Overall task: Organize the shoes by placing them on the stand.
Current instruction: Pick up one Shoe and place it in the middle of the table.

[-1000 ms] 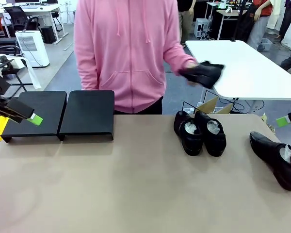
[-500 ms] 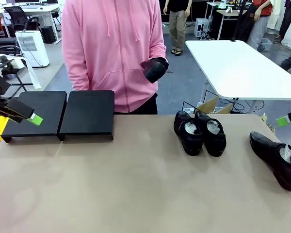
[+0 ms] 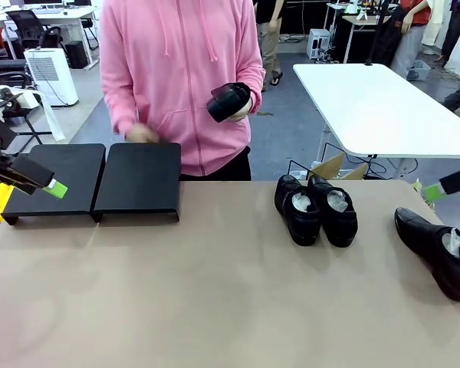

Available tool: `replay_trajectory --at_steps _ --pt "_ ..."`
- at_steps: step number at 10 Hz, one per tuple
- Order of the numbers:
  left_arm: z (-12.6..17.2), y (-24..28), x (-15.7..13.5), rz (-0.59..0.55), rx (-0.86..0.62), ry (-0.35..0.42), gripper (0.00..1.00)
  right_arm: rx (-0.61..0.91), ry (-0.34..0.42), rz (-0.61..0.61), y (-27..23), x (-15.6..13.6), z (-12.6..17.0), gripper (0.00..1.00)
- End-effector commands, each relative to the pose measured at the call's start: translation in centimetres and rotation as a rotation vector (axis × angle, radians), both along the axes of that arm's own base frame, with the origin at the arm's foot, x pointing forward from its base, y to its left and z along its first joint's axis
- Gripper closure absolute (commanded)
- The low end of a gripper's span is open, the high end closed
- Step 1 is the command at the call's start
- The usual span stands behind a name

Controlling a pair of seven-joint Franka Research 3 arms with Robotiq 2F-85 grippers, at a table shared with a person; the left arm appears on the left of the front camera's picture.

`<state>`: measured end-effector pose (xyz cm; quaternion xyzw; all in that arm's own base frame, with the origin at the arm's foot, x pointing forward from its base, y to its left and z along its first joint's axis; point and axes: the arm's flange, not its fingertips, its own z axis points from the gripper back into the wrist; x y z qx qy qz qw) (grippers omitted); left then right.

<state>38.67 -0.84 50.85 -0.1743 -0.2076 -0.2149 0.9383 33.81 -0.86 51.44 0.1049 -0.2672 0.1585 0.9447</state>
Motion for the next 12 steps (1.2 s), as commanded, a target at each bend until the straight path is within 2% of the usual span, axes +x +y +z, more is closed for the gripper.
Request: replay_trajectory --at_steps 1,6,7,8,9,11,12 --pt "-0.1 0.2 -0.1 -0.011 -0.016 -0.004 0.0 -0.034 0.03 -0.087 2.7 3.9 0.0 0.0" --pt "-0.1 0.2 -0.1 -0.011 -0.016 -0.004 0.0 -0.134 0.04 -0.234 9.7 12.4 -2.8 0.0" --pt "-0.1 0.2 -0.1 -0.011 -0.016 -0.004 0.0 -0.157 0.058 -0.248 10.7 13.7 -3.7 0.0" --pt "-0.1 0.2 -0.1 -0.011 -0.016 -0.004 0.0 -0.197 0.109 -0.263 11.5 14.8 -4.6 0.0" --pt "-0.1 0.2 -0.1 -0.011 -0.016 -0.004 0.0 -0.113 0.051 -0.19 9.7 12.2 -3.9 0.0" --pt "-0.1 0.2 -0.1 -0.011 -0.016 -0.004 0.0 -0.113 0.051 -0.19 9.7 12.2 -3.9 0.0" --pt "-0.1 0.2 -0.1 -0.011 -0.016 -0.004 0.0 -0.142 0.071 -0.213 10.3 13.5 -4.7 0.0"
